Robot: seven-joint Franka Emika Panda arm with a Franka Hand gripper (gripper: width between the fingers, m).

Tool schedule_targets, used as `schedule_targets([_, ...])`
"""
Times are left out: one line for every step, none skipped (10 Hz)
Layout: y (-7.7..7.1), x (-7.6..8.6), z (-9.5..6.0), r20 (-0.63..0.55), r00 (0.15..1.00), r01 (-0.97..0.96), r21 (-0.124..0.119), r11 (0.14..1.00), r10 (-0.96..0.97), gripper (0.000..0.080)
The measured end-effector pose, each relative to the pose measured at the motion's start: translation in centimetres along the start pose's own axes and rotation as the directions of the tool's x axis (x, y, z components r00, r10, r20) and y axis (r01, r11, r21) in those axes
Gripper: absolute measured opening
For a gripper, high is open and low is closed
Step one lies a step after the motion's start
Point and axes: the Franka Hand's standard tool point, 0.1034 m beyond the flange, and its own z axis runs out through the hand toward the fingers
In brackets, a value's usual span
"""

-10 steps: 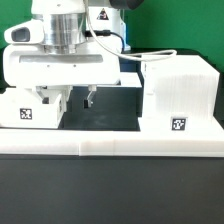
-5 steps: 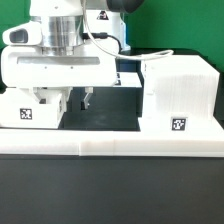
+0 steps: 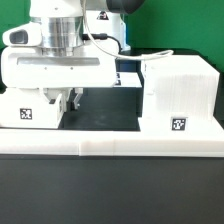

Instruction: Assemble drawer

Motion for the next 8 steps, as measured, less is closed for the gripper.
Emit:
schedule_targets([0.0, 0.0, 0.0, 0.0, 1.0, 0.0, 0.0, 1.0, 0.0, 0.0213])
schedule_targets([0.0, 0.0, 0.0, 0.0, 1.0, 0.0, 0.0, 1.0, 0.0, 0.0051])
schedule_targets([0.0, 0.0, 0.0, 0.0, 1.0, 0.0, 0.0, 1.0, 0.0, 0.0041])
schedule_targets([0.0, 0.0, 0.0, 0.0, 1.0, 0.0, 0.0, 1.0, 0.0, 0.0041])
schedule_targets([0.0, 0.0, 0.0, 0.0, 1.0, 0.0, 0.0, 1.0, 0.0, 0.0041])
schedule_targets([0.0, 0.0, 0.0, 0.0, 1.0, 0.0, 0.0, 1.0, 0.0, 0.0041])
schedule_targets([-0.2, 0.0, -0.1, 0.0, 1.0, 0.009, -0.001, 1.0, -0.009, 0.0041])
schedule_targets([-1.1, -0.1, -0.5, 0.0, 0.999, 0.042, 0.0, 0.999, -0.042, 0.0041])
